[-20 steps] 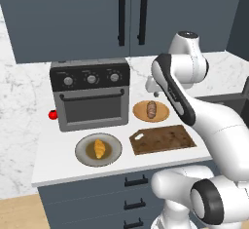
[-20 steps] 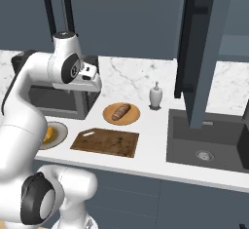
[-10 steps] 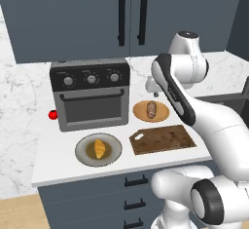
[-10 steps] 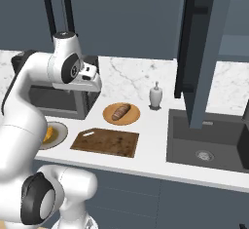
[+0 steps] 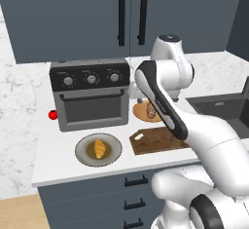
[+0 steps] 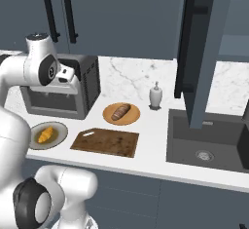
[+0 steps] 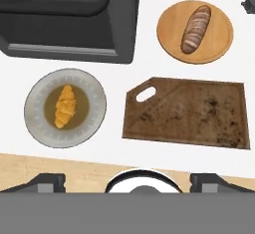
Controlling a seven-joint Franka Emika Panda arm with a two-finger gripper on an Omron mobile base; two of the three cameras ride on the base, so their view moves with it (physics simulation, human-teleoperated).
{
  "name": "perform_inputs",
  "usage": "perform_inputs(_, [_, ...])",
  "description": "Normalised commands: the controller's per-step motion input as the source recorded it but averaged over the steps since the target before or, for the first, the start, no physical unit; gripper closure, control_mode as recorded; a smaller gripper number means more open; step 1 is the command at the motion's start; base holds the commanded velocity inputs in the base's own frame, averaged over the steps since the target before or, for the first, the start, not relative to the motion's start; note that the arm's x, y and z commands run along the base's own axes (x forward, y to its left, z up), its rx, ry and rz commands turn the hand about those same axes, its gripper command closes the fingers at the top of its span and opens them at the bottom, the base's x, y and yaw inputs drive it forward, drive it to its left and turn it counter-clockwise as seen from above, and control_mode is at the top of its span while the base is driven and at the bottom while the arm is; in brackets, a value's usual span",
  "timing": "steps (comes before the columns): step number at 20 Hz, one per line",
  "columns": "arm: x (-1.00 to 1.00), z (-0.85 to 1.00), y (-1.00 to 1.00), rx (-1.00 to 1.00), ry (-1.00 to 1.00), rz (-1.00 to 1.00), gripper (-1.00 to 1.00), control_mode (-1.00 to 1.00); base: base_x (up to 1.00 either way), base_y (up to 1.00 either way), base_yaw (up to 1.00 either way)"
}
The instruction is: From the different types of pastries on the counter, select a croissant and place it on the cutting board. Then retrieve a jar of jam from the cabinet and place it alongside the croissant on the cutting board.
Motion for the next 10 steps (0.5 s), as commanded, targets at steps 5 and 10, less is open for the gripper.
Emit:
perform_inputs(5, [-0.69,-0.09,1.0,0.01,-0.02,0.0,-1.0,-1.0,0.0,0.0,0.0])
perform_inputs(10, [0.13,-0.12,1.0,0.0,0.01,-0.05,-1.0,-1.0,0.0,0.0,0.0])
